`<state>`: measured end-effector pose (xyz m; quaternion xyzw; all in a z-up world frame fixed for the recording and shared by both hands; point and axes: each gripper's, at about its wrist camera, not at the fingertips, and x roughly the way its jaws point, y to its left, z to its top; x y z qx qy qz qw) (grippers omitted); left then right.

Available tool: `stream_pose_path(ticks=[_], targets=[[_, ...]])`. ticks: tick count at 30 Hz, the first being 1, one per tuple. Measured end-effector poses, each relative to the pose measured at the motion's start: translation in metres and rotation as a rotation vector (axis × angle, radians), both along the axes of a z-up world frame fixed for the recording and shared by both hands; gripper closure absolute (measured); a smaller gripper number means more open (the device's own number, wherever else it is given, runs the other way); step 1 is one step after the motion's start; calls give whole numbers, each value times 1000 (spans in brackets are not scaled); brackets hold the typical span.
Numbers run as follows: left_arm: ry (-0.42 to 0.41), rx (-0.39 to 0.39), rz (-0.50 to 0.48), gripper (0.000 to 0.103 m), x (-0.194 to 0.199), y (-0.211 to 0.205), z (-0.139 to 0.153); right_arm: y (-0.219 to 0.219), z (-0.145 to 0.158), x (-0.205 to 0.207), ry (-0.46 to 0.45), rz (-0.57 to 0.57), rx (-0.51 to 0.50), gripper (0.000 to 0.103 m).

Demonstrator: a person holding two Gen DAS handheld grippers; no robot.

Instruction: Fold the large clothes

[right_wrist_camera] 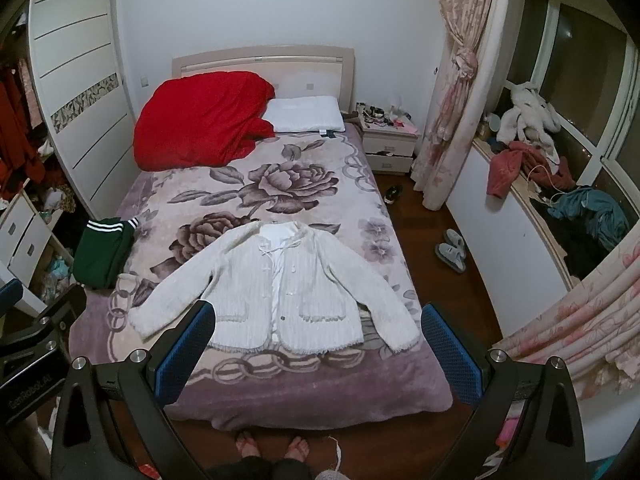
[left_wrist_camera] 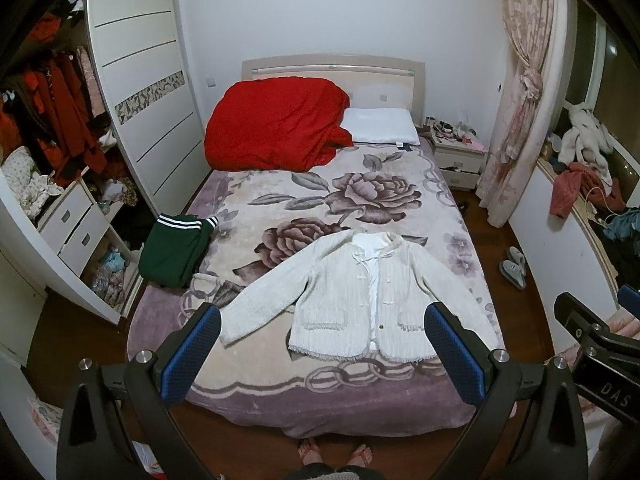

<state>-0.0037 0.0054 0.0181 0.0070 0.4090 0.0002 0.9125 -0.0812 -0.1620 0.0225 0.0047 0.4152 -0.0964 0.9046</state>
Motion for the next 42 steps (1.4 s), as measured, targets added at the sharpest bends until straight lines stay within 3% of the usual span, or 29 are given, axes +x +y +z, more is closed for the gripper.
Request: stream_pose_path(ticks=[42], targets=[[-16, -2, 1, 0, 2, 2, 5, 2, 8, 2, -11, 2, -7, 0]])
